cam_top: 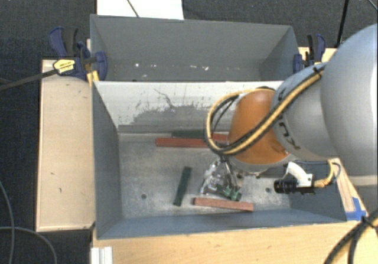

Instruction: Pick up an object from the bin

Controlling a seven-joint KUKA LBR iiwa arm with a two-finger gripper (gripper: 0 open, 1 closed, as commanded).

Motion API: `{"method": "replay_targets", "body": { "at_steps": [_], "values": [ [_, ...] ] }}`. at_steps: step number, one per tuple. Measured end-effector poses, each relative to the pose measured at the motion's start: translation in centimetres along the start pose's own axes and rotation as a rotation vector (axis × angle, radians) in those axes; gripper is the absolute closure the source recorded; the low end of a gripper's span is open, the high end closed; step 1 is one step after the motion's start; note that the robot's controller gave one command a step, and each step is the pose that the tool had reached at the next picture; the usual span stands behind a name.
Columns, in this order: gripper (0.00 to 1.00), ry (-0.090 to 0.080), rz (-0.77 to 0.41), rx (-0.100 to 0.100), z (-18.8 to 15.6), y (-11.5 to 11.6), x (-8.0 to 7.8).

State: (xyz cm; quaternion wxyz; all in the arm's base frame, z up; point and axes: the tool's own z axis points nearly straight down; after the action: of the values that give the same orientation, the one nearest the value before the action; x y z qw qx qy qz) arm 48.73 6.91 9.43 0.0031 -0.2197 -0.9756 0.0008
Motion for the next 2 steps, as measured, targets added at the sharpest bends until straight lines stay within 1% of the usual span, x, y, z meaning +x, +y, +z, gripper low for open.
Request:
{"method": "replay_targets", "body": {
  "at_steps": [2],
  "values": [
    [1.0,-0.004,-0.001,-0.002,-4.3,0.0,-0.1]
  ]
}}
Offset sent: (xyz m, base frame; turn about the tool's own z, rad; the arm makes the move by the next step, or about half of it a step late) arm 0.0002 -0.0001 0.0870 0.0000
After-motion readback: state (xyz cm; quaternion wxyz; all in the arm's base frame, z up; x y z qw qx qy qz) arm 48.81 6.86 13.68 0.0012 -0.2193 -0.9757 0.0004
